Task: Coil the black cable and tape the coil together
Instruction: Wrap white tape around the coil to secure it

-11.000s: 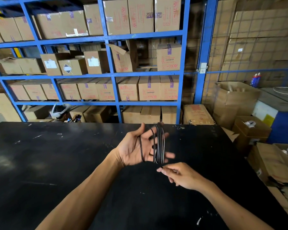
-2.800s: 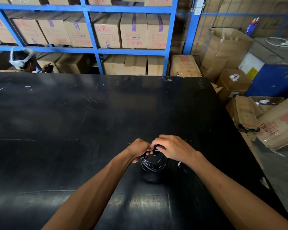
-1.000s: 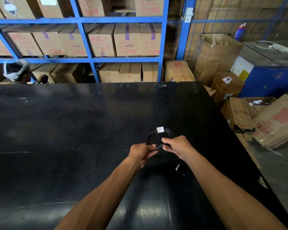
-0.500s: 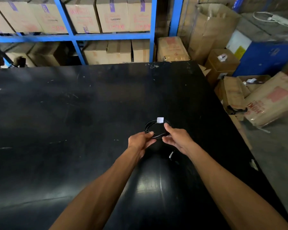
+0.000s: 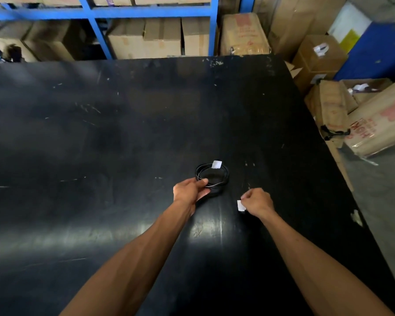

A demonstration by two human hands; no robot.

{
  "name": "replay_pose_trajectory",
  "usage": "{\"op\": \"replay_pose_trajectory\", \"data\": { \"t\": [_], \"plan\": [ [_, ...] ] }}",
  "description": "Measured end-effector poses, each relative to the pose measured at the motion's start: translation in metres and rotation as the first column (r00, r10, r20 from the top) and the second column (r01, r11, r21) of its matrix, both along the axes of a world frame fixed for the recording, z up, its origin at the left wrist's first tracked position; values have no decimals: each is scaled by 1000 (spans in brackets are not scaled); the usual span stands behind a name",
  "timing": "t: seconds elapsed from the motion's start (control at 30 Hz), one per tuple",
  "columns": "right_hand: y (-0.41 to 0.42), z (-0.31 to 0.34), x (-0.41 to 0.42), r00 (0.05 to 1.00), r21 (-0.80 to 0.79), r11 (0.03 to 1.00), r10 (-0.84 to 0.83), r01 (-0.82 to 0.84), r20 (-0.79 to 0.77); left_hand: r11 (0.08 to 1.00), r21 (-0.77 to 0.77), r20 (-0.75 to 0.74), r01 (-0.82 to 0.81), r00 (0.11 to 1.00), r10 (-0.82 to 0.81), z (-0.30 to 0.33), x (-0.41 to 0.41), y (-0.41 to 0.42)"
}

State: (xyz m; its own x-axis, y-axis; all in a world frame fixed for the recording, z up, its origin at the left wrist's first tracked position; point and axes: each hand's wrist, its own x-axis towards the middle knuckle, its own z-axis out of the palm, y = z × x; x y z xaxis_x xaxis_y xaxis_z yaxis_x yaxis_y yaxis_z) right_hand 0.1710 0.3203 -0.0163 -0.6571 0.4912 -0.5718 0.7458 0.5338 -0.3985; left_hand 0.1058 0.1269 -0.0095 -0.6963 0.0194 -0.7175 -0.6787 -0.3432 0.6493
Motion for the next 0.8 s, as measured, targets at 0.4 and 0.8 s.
{"op": "replay_pose_trajectory", "data": {
  "t": [0.4, 0.8],
  "plan": [
    [-21, 28, -6, 878, -481, 875, -270, 53, -395, 999, 33, -19, -37, 999, 38, 15, 3, 0],
    [-58, 92, -11, 746, -796, 590, -589, 135, -310, 976, 219, -179, 0, 983, 40, 49, 22, 0]
  ]
}}
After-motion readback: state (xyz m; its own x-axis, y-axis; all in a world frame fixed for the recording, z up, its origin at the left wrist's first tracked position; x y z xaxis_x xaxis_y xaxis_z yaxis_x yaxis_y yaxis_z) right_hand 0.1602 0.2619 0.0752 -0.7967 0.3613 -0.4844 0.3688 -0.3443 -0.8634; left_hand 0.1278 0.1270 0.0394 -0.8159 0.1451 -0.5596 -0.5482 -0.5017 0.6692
